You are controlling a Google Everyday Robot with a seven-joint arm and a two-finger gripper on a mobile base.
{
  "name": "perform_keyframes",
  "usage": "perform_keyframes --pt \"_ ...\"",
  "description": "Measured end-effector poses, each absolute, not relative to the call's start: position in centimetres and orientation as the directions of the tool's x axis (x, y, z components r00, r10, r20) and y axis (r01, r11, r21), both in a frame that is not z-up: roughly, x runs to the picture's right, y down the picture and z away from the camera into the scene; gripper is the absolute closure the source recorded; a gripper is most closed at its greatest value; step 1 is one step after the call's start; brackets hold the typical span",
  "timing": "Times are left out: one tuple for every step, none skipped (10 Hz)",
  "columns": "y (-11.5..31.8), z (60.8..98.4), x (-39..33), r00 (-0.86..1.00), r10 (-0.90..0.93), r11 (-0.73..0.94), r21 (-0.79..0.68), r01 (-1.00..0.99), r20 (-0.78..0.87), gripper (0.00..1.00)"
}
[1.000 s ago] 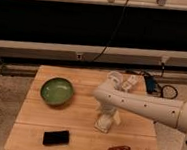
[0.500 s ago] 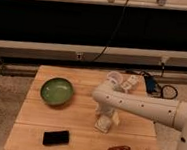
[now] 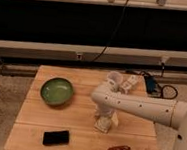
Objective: Place the white sponge in the ceramic bowl
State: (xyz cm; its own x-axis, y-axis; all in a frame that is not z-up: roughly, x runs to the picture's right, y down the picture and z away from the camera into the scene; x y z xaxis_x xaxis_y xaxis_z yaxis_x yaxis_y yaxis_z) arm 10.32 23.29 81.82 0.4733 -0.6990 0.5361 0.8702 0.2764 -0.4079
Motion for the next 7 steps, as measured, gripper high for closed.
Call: perform_keyframes --pt "23.45 82.0 10.04 0.46 -0.702 0.263 -0.402 0.877 0.544 0.2" --pt "23.57 81.99 10.0 0.457 -0.702 0.26 -0.401 0.878 0.546 0.2" --pt "23.64 82.01 10.0 0.455 -0.703 0.258 -0.401 0.879 0.547 0.2" --pt "23.73 82.03 9.95 0.453 -0.702 0.255 -0.4 0.88 0.549 0.2" --pt "23.85 82.1 9.76 0.447 -0.703 0.25 -0.397 0.883 0.553 0.2" --pt "23.93 82.15 9.72 0.444 -0.703 0.246 -0.396 0.885 0.555 0.2" --pt "24.03 82.24 9.79 0.441 -0.704 0.243 -0.395 0.886 0.556 0.2"
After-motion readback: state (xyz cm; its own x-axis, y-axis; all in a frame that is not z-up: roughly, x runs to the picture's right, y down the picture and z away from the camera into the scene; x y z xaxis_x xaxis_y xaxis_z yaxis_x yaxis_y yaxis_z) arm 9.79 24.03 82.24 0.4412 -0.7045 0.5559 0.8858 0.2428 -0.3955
